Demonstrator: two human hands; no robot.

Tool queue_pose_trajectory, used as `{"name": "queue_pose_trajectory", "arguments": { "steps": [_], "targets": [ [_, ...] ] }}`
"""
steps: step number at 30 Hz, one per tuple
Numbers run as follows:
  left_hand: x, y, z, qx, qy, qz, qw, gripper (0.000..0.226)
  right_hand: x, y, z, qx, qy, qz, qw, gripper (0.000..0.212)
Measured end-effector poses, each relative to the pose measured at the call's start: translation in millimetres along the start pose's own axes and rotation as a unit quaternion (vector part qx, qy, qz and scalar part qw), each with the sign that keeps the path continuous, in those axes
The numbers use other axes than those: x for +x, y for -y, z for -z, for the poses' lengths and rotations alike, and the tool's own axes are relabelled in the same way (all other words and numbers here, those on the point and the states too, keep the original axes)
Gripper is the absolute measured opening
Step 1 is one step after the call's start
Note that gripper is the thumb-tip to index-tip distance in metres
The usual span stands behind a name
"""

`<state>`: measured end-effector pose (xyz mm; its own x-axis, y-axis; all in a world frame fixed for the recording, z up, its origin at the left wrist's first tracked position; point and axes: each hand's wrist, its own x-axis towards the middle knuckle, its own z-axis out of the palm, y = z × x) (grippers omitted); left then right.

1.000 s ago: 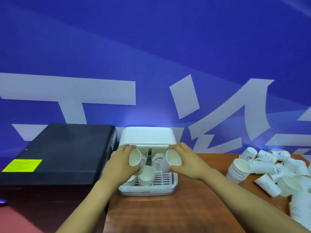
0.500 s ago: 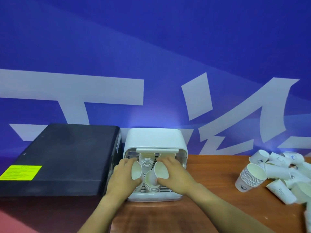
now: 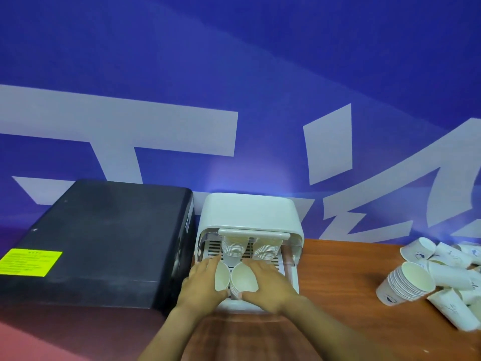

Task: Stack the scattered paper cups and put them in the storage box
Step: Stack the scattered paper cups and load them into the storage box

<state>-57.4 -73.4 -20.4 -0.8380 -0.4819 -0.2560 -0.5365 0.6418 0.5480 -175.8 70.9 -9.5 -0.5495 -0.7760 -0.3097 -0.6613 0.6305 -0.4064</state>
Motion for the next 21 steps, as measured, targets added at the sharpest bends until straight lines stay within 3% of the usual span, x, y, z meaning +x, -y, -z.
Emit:
{"name": "queue_pose_trajectory", "arguments": {
  "steps": [4, 9, 16, 21],
  "targets": [
    [0, 8, -6, 0.003, 0.025, 0.019, 1.000, 0.083, -2, -8, -2, 0.012, 0.038, -0.019, 0.999, 0.082],
    [-6, 3, 2, 0.022, 0.039, 0.032, 0.998, 0.084, -14, -16, 5, 0.031, 0.028, -0.003, 0.999, 0.077],
    [-43, -38, 26, -0.049, -0.054, -0.079, 0.994, 0.064, -61, -23, 27, 0.097, -0.031, 0.001, 0.995, 0.061],
    [-73, -59, 4, -0.145, -0.051, -0.105, 0.983, 0.044, -114, -40, 18, 0.172, -0.064, -0.048, 0.982, 0.039]
  ]
}}
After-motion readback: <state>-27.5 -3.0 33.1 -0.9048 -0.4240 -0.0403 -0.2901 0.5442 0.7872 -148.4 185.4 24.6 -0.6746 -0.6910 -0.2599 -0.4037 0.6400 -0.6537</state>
